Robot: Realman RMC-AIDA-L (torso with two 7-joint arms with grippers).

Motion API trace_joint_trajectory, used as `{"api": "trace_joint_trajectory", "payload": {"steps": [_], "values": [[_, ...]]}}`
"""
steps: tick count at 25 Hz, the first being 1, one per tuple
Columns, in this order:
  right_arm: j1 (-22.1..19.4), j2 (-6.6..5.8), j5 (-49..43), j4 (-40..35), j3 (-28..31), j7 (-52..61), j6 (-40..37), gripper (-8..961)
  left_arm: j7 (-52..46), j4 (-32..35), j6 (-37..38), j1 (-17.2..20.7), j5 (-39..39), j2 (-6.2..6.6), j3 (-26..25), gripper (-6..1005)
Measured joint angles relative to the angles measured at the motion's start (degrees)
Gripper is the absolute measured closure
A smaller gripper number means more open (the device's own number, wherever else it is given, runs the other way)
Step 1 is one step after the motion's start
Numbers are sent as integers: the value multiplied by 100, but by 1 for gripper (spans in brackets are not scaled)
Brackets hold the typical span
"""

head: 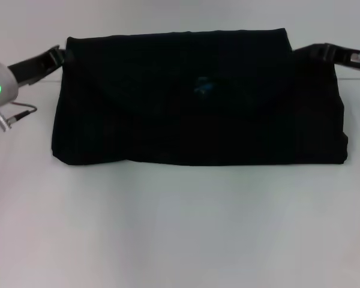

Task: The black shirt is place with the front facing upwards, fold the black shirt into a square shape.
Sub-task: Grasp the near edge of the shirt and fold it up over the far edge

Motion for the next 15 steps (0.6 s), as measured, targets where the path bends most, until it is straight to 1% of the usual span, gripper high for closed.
{"api": "trace_joint_trajectory", "payload": {"steps": [3,5,7,11,15], "values": [[77,28,-17,21,-175,-26,187,878,0,-10,-265,-44,-4,-26,143,979],[111,52,-18,56,-510,-10,478,878,13,-11,-446,-45,3,-60,292,979],[120,58,-19,63,-584,0,557,878,21,21,-543,-28,3,-80,386,979],[155,65,-18,41,-679,23,670,879,42,270,-618,25,-5,-142,414,979],[217,58,-19,55,-699,19,702,872,42,251,-613,-8,19,-112,499,979]]}}
